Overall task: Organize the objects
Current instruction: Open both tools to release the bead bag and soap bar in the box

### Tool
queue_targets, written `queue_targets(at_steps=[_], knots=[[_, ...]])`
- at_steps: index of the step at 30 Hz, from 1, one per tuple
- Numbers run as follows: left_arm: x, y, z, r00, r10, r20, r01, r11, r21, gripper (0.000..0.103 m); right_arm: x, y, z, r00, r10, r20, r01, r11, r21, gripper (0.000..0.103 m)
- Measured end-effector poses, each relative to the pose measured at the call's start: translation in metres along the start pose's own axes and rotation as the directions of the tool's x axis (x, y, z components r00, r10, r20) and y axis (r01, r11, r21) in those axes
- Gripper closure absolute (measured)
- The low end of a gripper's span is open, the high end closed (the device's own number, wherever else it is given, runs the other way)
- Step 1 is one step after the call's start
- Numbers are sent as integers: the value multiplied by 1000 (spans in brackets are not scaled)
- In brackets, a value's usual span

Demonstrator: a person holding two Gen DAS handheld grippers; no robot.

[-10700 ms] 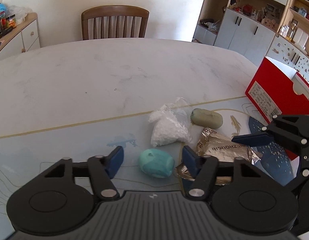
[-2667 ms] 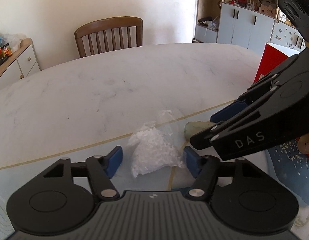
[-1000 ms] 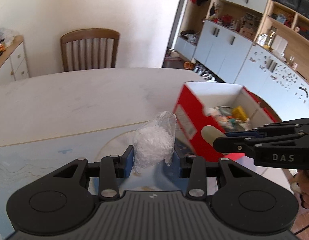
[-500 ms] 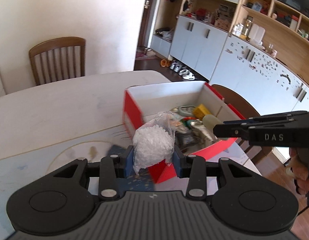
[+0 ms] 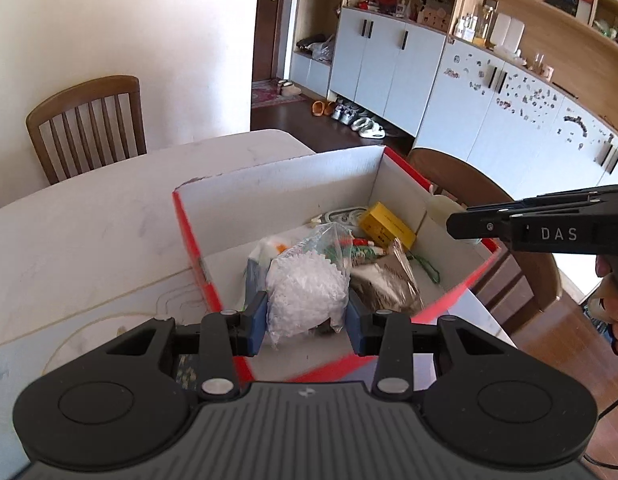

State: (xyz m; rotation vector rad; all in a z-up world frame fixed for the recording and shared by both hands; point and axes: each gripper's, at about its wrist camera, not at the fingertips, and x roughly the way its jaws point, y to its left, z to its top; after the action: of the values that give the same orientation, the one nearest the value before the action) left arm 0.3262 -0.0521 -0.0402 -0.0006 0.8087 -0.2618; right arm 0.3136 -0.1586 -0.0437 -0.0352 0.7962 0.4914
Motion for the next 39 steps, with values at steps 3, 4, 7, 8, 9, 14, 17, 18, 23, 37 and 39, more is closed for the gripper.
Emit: queue_targets(at_steps=[3, 4, 7, 8, 9, 14, 17, 18, 23, 37, 39], knots=[[16, -1, 11, 1000, 24, -9, -24, 1000, 5, 64, 14, -9, 6, 1000, 2, -11, -2, 1000, -8, 83], [21, -1, 15, 999, 29, -15, -29, 1000, 4, 64, 20, -10, 8, 1000, 2, -13, -2, 1000, -13, 83], [41, -1, 28, 999, 45, -29, -45, 999, 16, 64, 37, -13, 12, 999, 6, -33, -7, 1000, -30, 83], [48, -1, 32, 998, 50, -38, -49, 999, 17, 64, 43, -12, 13, 999, 4, -40, -5, 999, -36, 83], [55, 0, 35, 998, 49, -45, -48, 999, 16, 64, 49, -12, 14, 999, 5, -46, -7, 999, -44, 83], [90, -3, 52, 995, 43, -94, -38, 998, 49, 64, 77, -10, 16, 996, -5, -84, -2, 997, -83, 83], [111, -4, 61, 992, 31, -125, -24, 998, 53, 64, 90, -13, 15, 994, -12, -109, 1, 995, -100, 83], [117, -4, 63, 991, 30, -134, -23, 998, 54, 64, 94, -15, 14, 993, -12, -114, 0, 994, -108, 83], [145, -8, 73, 982, 15, -189, -1, 997, 75, 64, 108, -16, 11, 990, -12, -139, -7, 991, -132, 84], [191, -14, 73, 940, -14, -340, 44, 996, 80, 63, 119, -20, 14, 983, 7, -185, -31, 991, -127, 84], [192, -13, 72, 938, -21, -346, 49, 996, 73, 62, 120, -19, 15, 982, 4, -187, -28, 992, -126, 83]])
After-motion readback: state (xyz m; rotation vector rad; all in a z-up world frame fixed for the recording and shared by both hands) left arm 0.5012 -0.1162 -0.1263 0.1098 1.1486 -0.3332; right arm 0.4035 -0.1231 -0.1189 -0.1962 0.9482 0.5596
